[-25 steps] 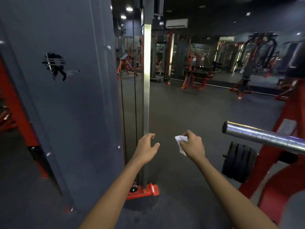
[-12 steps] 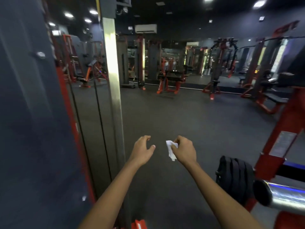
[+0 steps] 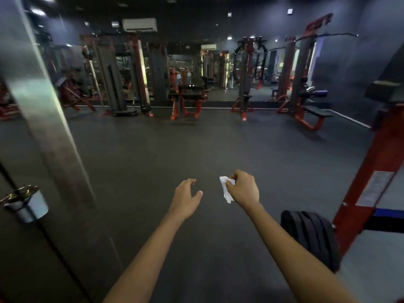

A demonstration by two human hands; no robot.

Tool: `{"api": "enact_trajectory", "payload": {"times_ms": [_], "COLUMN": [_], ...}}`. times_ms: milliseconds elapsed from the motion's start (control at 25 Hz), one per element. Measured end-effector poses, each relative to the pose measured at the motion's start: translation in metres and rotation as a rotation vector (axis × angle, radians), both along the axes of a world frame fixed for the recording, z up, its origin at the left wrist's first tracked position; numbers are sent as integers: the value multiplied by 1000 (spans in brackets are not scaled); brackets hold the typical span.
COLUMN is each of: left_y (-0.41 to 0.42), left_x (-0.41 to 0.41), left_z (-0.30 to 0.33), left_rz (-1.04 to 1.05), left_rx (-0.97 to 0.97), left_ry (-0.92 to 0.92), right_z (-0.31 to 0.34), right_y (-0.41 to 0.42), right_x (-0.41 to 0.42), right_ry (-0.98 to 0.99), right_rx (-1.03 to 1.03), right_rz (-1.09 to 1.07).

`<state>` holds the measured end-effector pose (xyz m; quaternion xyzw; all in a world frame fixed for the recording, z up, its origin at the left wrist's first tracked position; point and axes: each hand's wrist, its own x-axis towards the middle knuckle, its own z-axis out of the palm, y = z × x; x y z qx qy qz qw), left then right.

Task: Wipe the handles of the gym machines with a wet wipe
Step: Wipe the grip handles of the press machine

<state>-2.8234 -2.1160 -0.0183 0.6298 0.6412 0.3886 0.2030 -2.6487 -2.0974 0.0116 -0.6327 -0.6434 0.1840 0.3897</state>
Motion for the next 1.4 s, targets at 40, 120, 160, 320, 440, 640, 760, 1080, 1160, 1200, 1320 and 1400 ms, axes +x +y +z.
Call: {"api": "enact_trajectory", "payload": {"times_ms": [40,120,160,320,440,640,760,1080,1160,1200,1320,1400], "left_y": [19,60,80,169,234,307,334,389,396,400,409,416], "left_x": [0,0,0,-14,-35,-95,-157,-391,-446,-478,-553,-593], "left_z": [-5,-12,-16,-28,-26,-18,-23,-20,-12,-6,1,-1], "left_rz": [-2,-2,-3,52,150,368,482,850,935,978,1068,1113], "left_rx": [-3,-10,-10,-8,-17,9,-23,34,40,47,39,2], "left_ry": [2,-12,-19,-33,-67,-118,-89,-98,-98,-84,-55,-51], "right_z": [-4,-9,-11,-16,-14,-4,-16,-33,-24,-18,-7,-10], "right_y": [18,59,81,185,271,387,434,539,558,568,585,595], "right_x": [0,1,2,-6,-27,-110,-186,-439,-504,-541,-628,-686], "right_ry": [-2,-15,-23,-60,-126,-152,-164,-162,-128,-103,-78,-64], "right_rx": [-7,-19,-18,-18,10,80,87,152,148,150,147,146], "right_rz": [-13,-38,-43,18,129,340,457,776,839,878,984,1051]}}
